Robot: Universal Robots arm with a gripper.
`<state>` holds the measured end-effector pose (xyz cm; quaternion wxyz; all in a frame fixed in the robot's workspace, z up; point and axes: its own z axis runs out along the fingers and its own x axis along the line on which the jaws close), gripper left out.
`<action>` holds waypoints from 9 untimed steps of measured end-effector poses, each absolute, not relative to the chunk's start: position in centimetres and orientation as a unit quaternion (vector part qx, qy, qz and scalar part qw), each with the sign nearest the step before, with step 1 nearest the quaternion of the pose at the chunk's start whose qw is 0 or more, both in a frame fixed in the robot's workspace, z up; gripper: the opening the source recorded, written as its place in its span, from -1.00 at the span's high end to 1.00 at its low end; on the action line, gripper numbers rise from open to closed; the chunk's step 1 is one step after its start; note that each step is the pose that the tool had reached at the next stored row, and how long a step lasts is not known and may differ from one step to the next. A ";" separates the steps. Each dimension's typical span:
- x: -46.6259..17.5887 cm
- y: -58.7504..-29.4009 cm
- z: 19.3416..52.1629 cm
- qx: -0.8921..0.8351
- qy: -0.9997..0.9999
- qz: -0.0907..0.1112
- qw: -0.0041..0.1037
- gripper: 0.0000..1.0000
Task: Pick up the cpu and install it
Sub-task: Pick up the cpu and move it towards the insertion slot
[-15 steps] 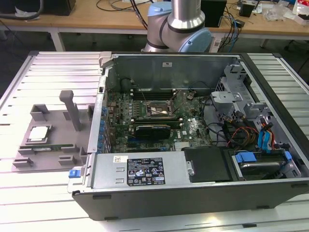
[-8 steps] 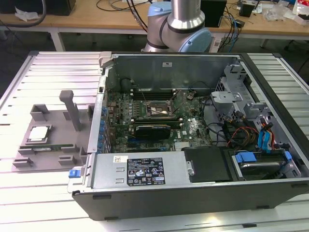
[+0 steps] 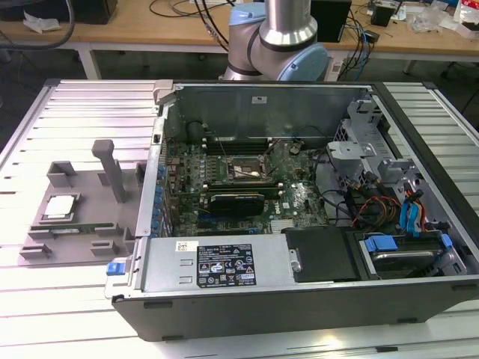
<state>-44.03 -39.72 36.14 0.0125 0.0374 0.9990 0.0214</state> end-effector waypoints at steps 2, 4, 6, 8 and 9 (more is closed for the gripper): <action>-44.0 -39.7 35.9 0.037 0.999 0.021 0.013 -0.20; -44.0 -39.7 35.6 0.037 0.999 0.021 0.013 -0.20; -44.0 -39.7 35.2 0.037 0.999 0.021 0.013 -0.20; -44.0 -39.7 34.9 0.037 0.999 0.021 0.013 -0.20; -44.0 -39.7 34.8 0.037 0.999 0.021 0.013 -0.20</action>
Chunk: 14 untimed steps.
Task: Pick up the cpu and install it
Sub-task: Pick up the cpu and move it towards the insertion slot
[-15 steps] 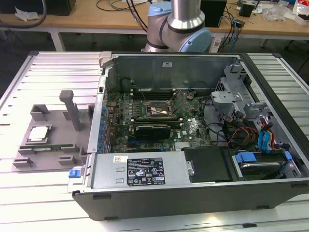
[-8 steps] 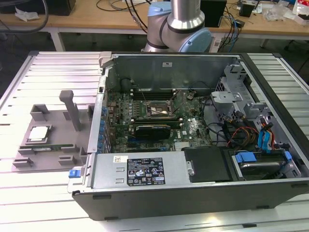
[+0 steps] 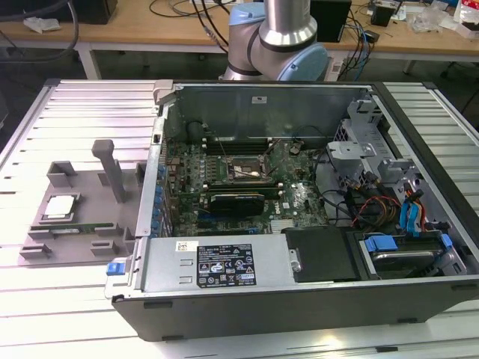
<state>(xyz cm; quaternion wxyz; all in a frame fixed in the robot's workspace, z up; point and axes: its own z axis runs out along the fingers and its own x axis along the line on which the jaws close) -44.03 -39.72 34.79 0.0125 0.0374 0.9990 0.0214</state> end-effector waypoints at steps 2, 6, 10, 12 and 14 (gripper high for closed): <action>-44.0 -39.7 34.6 0.037 0.999 0.021 0.013 -0.20; -44.0 -39.7 34.1 0.037 0.999 0.021 0.013 -0.20; -44.0 -39.7 33.6 0.037 0.999 0.021 0.013 -0.20; -44.0 -39.7 33.4 0.037 0.999 0.021 0.013 -0.20; -44.0 -39.7 33.0 0.037 0.999 0.021 0.013 -0.20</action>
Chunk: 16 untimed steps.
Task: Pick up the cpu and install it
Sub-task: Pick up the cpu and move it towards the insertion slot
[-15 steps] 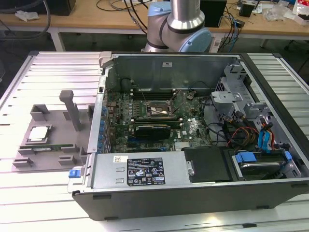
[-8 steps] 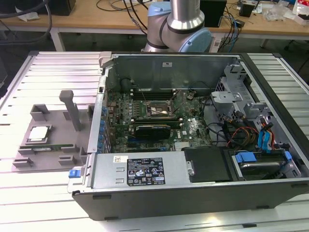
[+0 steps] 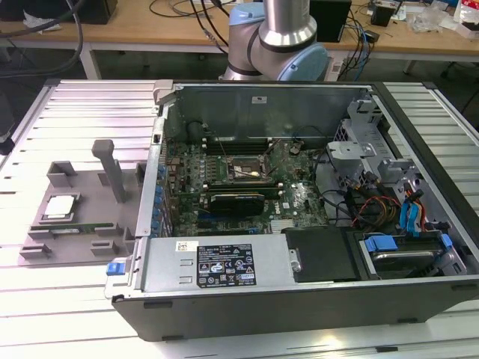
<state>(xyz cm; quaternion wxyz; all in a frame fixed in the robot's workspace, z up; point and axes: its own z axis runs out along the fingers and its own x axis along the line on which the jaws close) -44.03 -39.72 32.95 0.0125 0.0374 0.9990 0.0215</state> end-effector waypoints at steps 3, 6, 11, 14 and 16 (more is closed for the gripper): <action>-44.0 -39.7 32.6 0.037 0.999 0.021 0.013 -0.20; -44.0 -39.7 32.2 0.037 0.999 0.021 0.013 -0.20; -44.0 -39.7 31.7 0.037 0.999 0.021 0.012 -0.20; -44.0 -39.7 31.3 0.037 0.999 0.021 0.013 -0.20; -44.0 -39.7 31.0 0.037 0.999 0.021 0.013 -0.20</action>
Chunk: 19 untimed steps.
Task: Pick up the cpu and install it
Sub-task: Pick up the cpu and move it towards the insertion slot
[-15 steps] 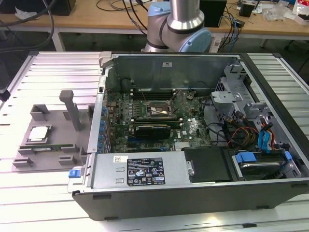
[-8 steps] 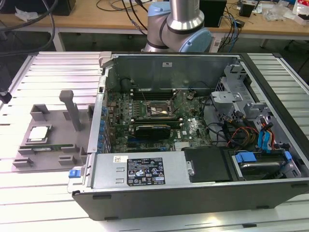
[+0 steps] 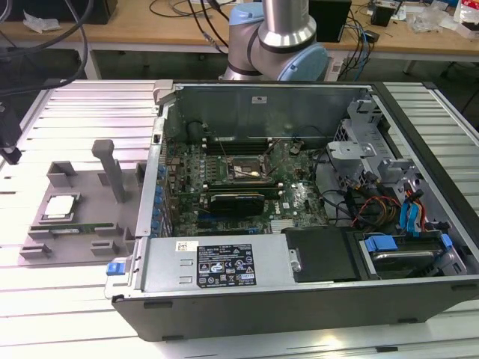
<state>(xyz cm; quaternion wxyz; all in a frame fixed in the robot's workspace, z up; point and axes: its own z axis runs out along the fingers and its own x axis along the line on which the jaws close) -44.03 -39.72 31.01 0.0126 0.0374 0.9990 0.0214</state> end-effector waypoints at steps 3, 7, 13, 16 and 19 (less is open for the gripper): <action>-44.0 -39.7 30.7 0.037 0.999 0.021 0.013 -0.20; -44.0 -39.7 30.4 0.037 0.999 0.021 0.013 -0.20; -44.0 -39.7 29.5 0.037 0.999 0.021 0.013 -0.20; -44.0 -39.7 29.2 0.037 0.999 0.021 0.013 -0.20; -44.0 -39.7 29.0 0.037 0.999 0.021 0.013 -0.20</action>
